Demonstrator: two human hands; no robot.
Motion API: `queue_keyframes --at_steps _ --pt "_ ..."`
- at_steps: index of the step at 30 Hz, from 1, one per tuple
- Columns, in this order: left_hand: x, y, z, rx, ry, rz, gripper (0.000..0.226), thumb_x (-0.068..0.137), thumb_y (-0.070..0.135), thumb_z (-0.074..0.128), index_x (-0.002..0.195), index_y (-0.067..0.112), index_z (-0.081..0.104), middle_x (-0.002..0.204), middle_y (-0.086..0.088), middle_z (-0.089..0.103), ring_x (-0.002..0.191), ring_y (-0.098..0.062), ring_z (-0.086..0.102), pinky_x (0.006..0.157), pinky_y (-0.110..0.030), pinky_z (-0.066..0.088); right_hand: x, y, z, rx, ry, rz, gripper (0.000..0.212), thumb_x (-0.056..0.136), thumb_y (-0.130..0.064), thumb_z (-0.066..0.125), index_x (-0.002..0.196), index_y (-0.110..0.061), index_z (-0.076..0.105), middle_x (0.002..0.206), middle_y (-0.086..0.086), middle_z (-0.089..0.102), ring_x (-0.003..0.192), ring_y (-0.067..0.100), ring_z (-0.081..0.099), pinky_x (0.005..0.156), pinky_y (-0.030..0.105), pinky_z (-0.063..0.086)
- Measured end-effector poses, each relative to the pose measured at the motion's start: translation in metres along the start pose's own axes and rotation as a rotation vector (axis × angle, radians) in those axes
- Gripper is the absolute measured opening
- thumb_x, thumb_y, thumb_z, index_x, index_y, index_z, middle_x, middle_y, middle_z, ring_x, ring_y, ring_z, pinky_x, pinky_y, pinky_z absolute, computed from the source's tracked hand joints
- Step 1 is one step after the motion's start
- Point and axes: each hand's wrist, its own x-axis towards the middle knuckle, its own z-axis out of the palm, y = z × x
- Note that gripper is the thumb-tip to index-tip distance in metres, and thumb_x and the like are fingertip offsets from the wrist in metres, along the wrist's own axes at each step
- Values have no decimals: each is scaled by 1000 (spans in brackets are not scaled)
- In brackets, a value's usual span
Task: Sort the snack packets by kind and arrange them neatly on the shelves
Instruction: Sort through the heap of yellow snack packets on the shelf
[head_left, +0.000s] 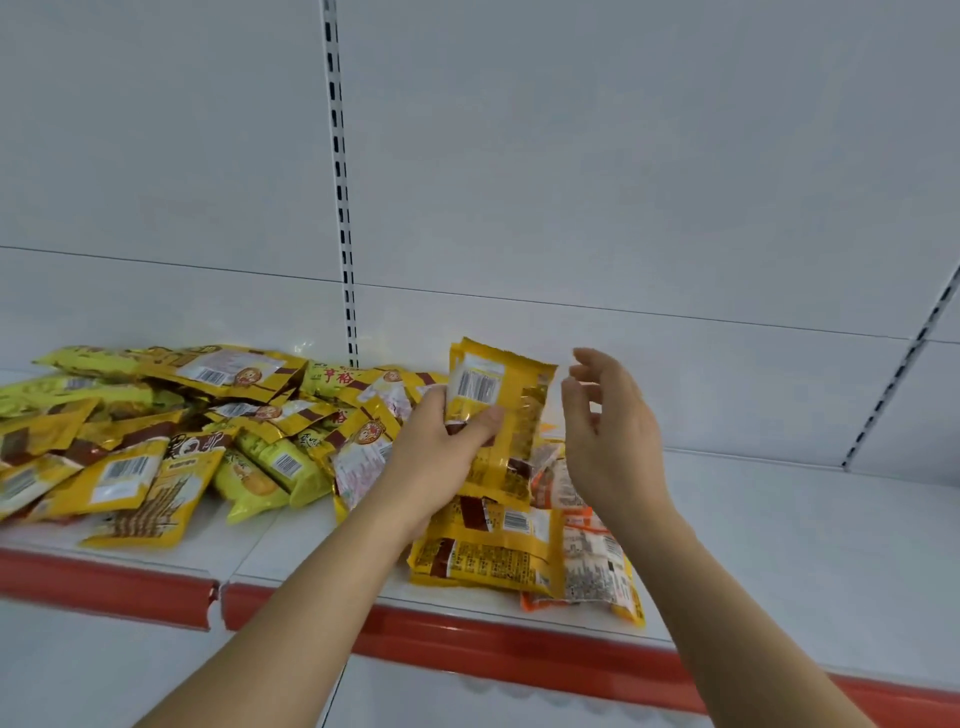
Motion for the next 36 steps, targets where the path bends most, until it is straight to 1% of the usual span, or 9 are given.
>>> queue_keyframes --at_steps 4,7,12,19,25,28,32,34,36 --pt "-4 -9 -20 -97 113 -29 20 99 39 67 117 34 62 108 16 69 100 1 65 72 -20 42 -21 15 -5 -247 -419 2 23 93 -15 53 98 -29 71 100 -14 72 81 12 68 71 34 56" --pt "-8 -11 -26 -137 114 -36 25 98 38 68 122 31 63 109 16 71 93 7 65 72 -19 43 -37 10 -2 -517 -734 -119 28 92 -42 57 115 -30 68 111 -12 68 110 15 59 83 33 45" --pt "-17 -15 -35 -121 70 -47 22 98 40 68 118 34 62 111 16 70 91 10 65 73 -19 44 -39 -5 2 -720 -805 -91 62 88 -69 53 143 -41 44 135 -5 57 130 23 43 102 44 35" --pt "-23 -20 -56 -181 76 -59 22 100 32 66 121 27 62 111 9 71 97 -2 67 74 -25 47 -34 -16 -11 -483 -485 106 49 81 -44 77 126 -30 63 114 -6 53 102 18 57 87 32 47" --pt "-23 -26 -56 -207 101 -77 18 99 32 66 116 27 61 111 6 72 106 -13 69 87 -38 54 -29 -24 -51 6 110 384 18 89 -31 71 105 -24 65 91 2 69 81 27 67 70 38 53" --pt "-23 -23 -45 -258 38 -90 18 101 31 65 118 32 61 113 8 71 109 -12 68 97 -44 53 -37 -44 -45 172 85 416 13 91 -27 70 102 -22 65 78 9 73 68 33 70 70 48 58" --pt "-30 -15 -29 -388 -60 -139 37 101 48 60 135 35 54 131 15 63 123 -9 57 104 -42 41 -55 -58 -7 47 -3 373 12 93 -38 67 96 -27 65 73 0 73 58 13 69 65 40 59" --pt "-32 -13 -25 -405 -82 -141 60 86 71 67 134 37 55 133 14 66 127 -12 61 107 -49 49 -60 -58 14 -1 -23 360 20 92 -48 64 94 -28 66 75 -6 73 63 8 70 67 39 59" --pt "-31 -15 -26 -349 -58 -110 63 77 69 78 127 36 58 121 13 74 117 -13 69 100 -50 56 -62 -60 27 -41 -59 325 25 92 -53 61 95 -28 67 80 -10 72 74 6 68 71 36 57"
